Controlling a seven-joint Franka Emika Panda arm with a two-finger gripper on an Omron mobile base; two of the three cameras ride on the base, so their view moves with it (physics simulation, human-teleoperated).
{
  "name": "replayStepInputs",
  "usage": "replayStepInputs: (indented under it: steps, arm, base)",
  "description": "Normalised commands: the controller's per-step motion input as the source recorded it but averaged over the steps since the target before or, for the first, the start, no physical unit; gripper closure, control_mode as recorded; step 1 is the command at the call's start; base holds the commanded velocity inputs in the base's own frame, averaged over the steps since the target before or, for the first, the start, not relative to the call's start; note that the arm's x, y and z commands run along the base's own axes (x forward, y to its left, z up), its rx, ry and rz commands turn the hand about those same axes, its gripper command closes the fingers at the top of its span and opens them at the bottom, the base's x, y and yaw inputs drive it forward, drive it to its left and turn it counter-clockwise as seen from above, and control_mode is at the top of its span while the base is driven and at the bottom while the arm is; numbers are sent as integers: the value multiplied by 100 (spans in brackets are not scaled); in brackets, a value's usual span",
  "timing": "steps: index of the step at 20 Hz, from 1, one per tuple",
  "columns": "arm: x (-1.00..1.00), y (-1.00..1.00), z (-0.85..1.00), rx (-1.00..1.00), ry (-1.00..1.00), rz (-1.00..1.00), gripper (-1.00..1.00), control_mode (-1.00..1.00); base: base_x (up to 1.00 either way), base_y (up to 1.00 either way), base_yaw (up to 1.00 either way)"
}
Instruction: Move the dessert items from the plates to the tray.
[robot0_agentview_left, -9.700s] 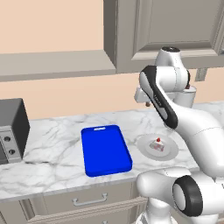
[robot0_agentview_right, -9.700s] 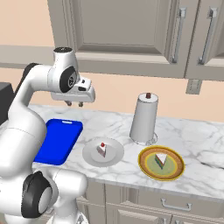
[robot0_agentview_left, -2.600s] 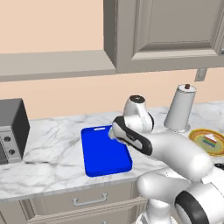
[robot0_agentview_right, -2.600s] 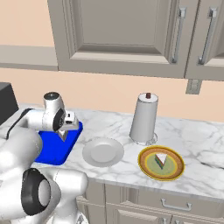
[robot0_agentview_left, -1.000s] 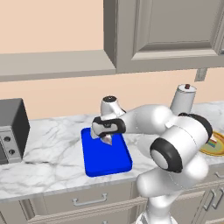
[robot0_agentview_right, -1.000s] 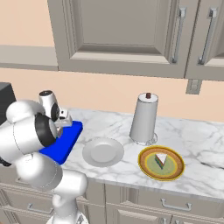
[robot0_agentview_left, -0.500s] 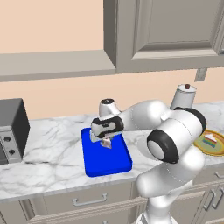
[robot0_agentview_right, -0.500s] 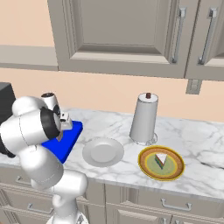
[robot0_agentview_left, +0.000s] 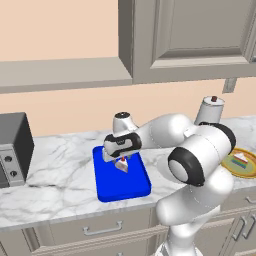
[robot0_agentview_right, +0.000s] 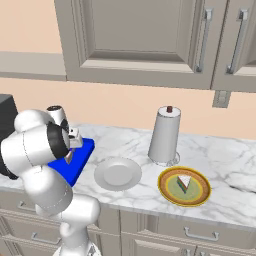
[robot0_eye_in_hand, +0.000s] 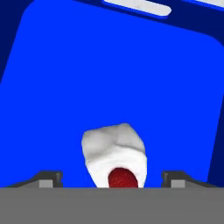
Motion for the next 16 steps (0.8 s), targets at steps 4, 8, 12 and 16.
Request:
replayStepInputs:
  steps: [4, 8, 12, 16]
  arm:
    - [-21, -5, 34, 1, -1, 0, -100, -100]
    - [-38, -8, 55, 0, -5, 0, -100, -100]
    - [-25, -14, 63, 0, -7, 0, -100, -100]
    - [-15, -3, 65, 0, 0, 0, -100, -100]
  base:
    - [0, 0, 0]
    - [0, 0, 0]
    - [0, 0, 0]
    - [0, 0, 0]
